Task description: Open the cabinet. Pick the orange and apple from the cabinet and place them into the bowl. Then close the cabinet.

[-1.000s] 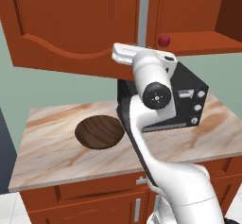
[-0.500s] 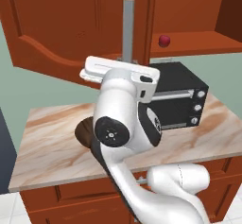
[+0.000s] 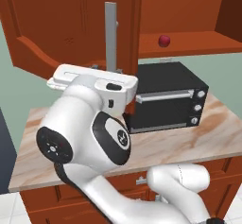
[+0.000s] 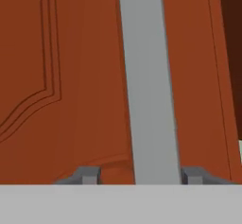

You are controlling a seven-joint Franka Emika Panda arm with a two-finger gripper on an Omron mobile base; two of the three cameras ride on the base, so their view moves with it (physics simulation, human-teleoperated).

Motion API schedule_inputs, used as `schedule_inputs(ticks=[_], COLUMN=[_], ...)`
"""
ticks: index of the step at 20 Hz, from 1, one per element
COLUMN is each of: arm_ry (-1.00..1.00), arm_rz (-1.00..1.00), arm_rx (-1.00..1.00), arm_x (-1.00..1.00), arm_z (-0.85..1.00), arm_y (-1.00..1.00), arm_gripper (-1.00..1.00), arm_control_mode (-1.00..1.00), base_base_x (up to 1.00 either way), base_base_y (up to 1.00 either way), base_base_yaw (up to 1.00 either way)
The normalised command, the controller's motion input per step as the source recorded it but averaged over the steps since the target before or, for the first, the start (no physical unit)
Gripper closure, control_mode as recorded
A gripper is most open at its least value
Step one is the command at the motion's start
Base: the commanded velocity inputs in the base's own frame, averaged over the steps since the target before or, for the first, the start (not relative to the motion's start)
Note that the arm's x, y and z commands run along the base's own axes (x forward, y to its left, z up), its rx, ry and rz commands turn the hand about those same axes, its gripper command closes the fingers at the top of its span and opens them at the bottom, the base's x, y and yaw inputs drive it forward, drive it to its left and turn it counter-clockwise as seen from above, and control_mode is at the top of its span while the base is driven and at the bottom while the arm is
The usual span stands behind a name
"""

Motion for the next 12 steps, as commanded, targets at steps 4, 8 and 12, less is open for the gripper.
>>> schedule_inputs(ticks=[4, 8, 12], arm_ry=[0.0, 0.0, 0.0], arm_rz=[0.0, 0.0, -0.01], arm_rx=[0.0, 0.0, 0.0], arm_x=[-0.48, -0.89, -1.0], arm_z=[-0.13, -0.22, -0.15], arm_y=[0.12, 0.22, 0.01], arm_gripper=[-1.0, -1.0, -1.0], arm_control_mode=[-1.0, -1.0, -1.0], base_base_x=[0.0, 0.0, 0.0], base_base_y=[0.0, 0.0, 0.0], base_base_yaw=[0.0, 0.0, 0.0])
